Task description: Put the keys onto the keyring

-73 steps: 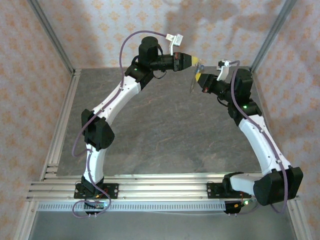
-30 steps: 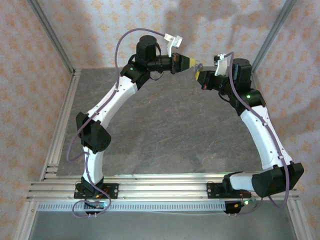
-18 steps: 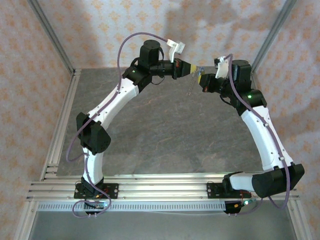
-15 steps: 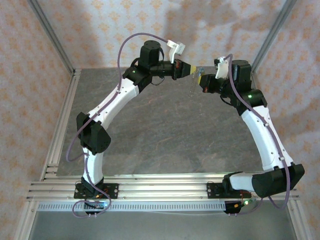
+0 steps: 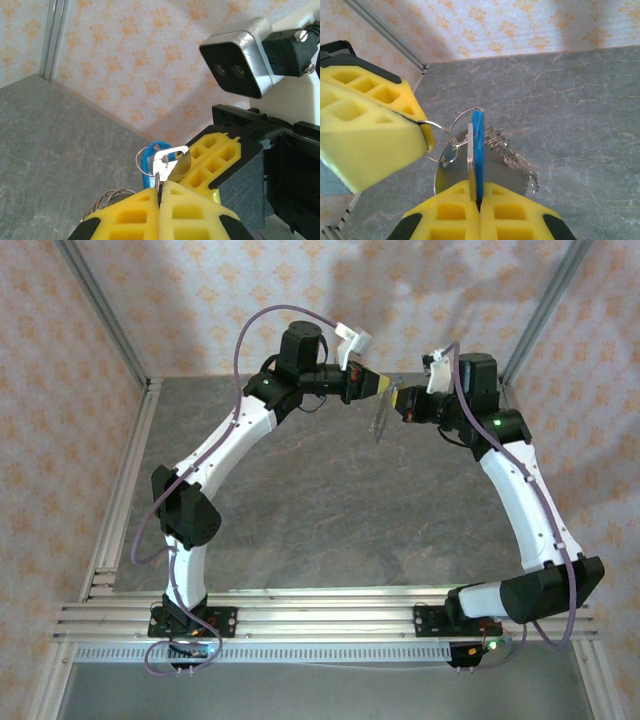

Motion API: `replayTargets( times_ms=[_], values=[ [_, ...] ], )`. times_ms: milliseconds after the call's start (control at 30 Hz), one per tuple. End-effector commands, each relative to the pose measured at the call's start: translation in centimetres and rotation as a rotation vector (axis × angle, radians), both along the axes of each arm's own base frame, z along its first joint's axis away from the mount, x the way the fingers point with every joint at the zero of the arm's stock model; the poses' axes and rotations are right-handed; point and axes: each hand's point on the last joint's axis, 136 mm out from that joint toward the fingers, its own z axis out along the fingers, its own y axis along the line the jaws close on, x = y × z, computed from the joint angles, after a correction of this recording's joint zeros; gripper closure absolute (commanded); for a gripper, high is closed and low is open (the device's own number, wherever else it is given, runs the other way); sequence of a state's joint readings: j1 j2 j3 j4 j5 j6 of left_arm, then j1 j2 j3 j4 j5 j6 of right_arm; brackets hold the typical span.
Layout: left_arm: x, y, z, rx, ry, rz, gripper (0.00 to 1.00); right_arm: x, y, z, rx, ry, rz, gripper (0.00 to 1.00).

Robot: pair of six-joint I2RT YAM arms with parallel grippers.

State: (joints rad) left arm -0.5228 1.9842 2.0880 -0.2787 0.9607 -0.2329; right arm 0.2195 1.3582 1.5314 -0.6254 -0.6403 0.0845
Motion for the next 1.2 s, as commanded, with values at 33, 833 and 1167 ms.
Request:
replayTargets(
  times_ms=[33, 833, 1167],
  values=[
    [-1.6, 0.6, 3.5, -0.033, -0.080, -0.035, 1.00, 0.4, 0.7, 1.3, 0.027, -0.024, 0.020, 1.00],
    [-1.8, 0.2, 3.3, -0.029, -0.079, -0.049, 1.00, 0.3, -2.3, 0.2, -0.036, -0.018, -0.080, 1.00],
    [-1.9, 0.0, 3.3, -0.032, -0.070, -0.068, 1.00, 0.2, 0.1, 1.8, -0.008, -0.034, 0.009, 1.00]
  ],
)
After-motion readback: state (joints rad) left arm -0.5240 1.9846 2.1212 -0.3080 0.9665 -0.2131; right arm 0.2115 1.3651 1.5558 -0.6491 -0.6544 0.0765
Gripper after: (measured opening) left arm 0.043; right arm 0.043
